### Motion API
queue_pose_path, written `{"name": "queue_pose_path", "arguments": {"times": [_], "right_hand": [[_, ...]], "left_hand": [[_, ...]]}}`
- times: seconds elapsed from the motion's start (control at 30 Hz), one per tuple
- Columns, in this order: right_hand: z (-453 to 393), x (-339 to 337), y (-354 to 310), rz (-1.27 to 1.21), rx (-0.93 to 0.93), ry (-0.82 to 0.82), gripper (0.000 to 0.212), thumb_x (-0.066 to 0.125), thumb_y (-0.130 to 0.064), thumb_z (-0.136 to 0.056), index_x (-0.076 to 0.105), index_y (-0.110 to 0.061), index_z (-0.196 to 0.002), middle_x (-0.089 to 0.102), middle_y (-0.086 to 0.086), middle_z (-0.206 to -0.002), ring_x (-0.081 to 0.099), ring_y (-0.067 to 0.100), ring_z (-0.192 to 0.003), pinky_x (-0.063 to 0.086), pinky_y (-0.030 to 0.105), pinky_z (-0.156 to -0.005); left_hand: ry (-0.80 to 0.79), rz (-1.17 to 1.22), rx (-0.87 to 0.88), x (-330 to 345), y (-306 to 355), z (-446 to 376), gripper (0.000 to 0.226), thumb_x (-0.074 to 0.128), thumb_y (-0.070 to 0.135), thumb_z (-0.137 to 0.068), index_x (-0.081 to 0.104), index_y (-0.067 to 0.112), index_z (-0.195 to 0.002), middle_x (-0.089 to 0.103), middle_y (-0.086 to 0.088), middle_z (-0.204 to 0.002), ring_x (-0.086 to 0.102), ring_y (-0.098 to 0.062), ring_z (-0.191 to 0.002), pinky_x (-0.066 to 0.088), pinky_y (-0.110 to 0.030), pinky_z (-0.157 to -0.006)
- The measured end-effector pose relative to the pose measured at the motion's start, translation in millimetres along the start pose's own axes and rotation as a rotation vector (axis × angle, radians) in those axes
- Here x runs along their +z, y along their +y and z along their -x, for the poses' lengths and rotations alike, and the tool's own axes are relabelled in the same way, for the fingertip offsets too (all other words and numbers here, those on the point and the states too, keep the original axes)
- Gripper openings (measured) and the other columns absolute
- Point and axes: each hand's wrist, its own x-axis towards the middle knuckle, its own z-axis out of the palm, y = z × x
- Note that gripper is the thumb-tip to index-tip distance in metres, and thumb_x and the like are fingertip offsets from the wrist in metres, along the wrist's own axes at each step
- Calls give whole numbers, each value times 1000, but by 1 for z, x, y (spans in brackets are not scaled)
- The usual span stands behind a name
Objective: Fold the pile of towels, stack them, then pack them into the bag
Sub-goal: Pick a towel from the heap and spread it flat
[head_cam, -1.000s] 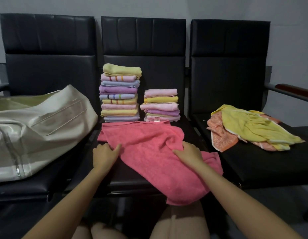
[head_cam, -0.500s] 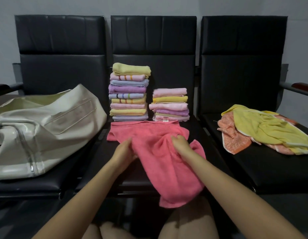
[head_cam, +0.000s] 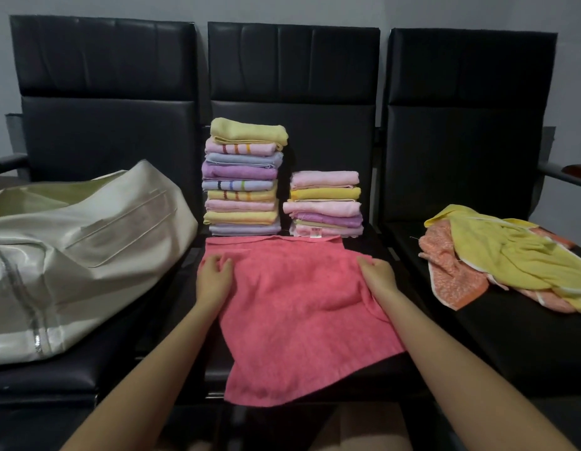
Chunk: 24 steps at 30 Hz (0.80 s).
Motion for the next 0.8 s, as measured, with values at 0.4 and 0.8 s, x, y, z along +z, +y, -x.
{"name": "queue_pose_path", "arguments": {"times": [0.4, 0.8], "right_hand": [[47, -53, 13, 111, -108, -338, 39, 77, -40, -78, 73, -3, -88, 68, 1, -77, 62, 15, -72, 46, 31, -68], [63, -68, -14, -76, -120, -241, 19, 56, -15, -95, 68, -2, -103, 63, 1, -85, 58, 13, -77, 44, 26, -67]], "left_hand": [[-181, -192, 39, -37, 11, 62, 48, 68, 53, -83, 68, 5, -80, 66, -5, -80, 65, -24, -81, 45, -32, -70], [-126, 155, -56, -41, 20, 55, 42, 56, 35, -93, 65, 5, -120, 66, -15, -116, 61, -31, -111, 48, -43, -99]]}}
